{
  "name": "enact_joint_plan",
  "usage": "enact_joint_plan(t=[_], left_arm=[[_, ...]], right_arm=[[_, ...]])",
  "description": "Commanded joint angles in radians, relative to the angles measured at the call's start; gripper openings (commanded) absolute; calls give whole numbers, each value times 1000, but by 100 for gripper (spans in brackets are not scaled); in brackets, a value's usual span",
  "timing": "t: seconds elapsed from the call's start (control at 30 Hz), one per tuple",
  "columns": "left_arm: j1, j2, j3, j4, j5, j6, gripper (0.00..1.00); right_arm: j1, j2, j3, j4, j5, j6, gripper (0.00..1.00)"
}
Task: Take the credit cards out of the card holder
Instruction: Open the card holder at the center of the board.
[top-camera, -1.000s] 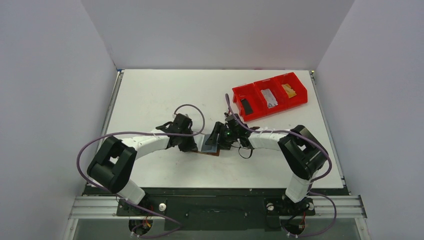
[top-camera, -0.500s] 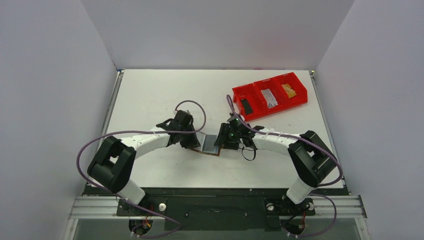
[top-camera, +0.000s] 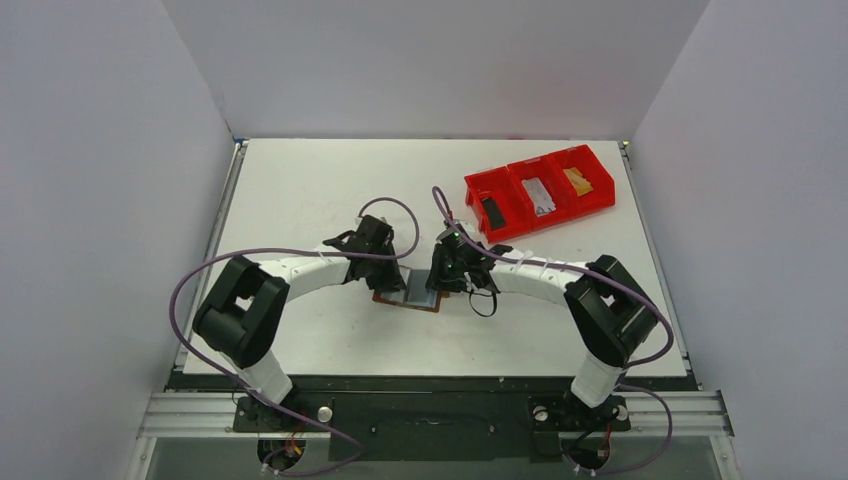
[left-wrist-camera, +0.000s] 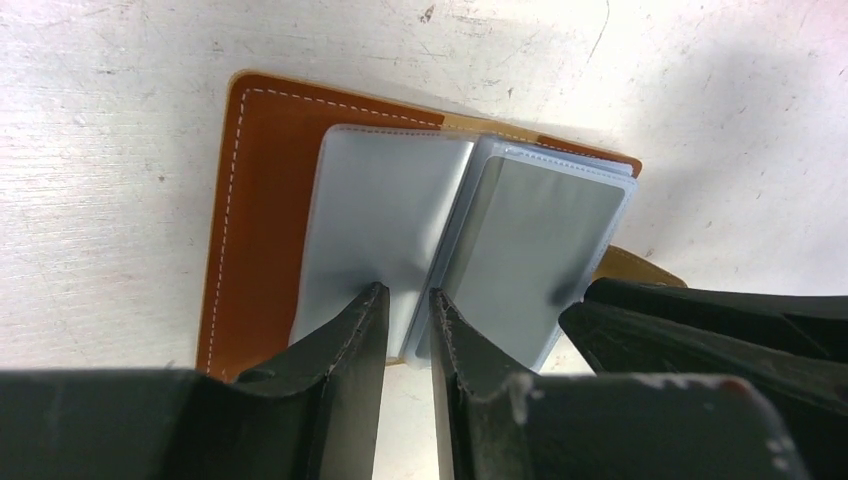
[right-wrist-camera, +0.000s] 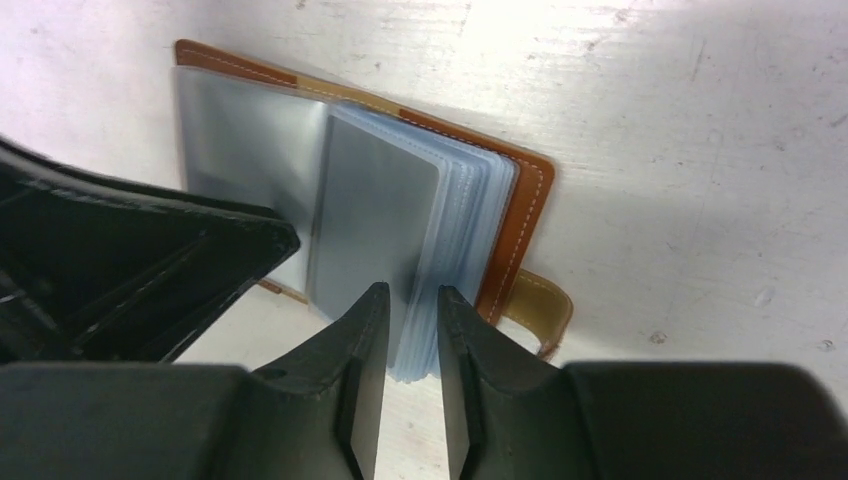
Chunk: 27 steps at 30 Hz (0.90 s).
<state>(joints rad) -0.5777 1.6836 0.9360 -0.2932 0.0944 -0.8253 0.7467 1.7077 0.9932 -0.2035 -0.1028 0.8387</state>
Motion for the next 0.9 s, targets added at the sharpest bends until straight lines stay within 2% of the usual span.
enact_joint_plan(t=[0.0,0.17,0.43,0.87], left_arm=[[9,-4,-23,36,-8,20,18],[1,-2,-71,74,16,0,12],[-40,-9,-130,128,48,-56,5],[-60,-54,-133,132,29,-98,3]], right_arm=[[3,38,43,-29,51,-28,19],[4,82,63,-34,50,-44,9],[-7,122,104,-66,79,-83,2],[-10,89,149,-98,47,-122,4]])
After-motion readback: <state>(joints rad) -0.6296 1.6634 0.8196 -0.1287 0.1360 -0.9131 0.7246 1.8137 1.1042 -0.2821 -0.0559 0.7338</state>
